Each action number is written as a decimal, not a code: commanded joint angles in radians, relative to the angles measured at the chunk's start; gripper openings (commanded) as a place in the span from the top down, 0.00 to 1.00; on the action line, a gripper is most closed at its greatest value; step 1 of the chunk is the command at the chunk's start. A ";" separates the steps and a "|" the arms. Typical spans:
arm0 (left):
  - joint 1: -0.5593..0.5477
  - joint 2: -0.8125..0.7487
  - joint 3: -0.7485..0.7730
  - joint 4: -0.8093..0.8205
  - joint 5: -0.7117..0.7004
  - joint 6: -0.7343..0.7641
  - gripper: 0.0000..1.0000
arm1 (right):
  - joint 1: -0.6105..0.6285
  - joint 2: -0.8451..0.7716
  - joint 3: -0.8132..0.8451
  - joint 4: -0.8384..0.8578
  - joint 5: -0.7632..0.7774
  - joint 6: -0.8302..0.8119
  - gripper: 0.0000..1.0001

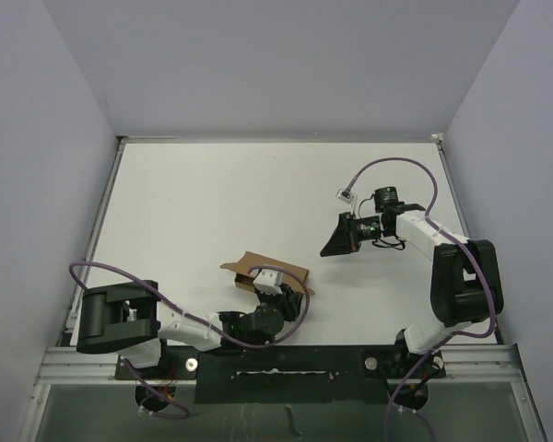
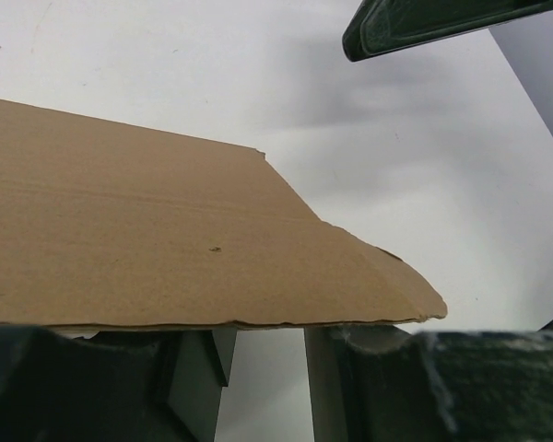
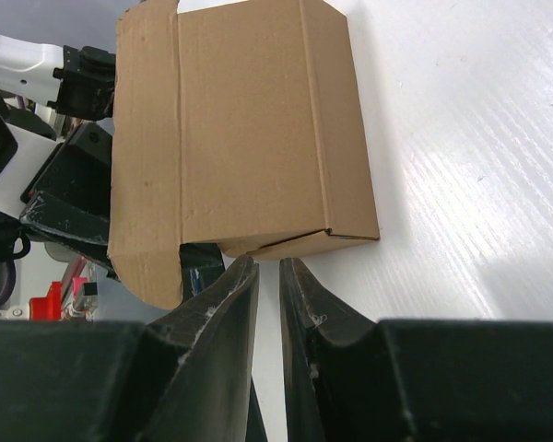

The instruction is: Fold the paper box

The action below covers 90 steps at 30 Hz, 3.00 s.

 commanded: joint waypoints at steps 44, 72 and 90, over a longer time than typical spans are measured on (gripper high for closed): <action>0.091 -0.116 0.033 -0.196 0.224 0.313 1.00 | 0.088 0.061 0.009 -0.004 -0.006 -0.023 0.81; 0.238 -0.194 0.111 -0.407 0.555 0.286 0.91 | 0.094 0.086 0.017 -0.021 -0.003 -0.035 0.80; 0.235 -0.175 0.080 -0.300 0.441 0.253 0.72 | 0.093 0.088 0.020 -0.027 -0.009 -0.037 0.80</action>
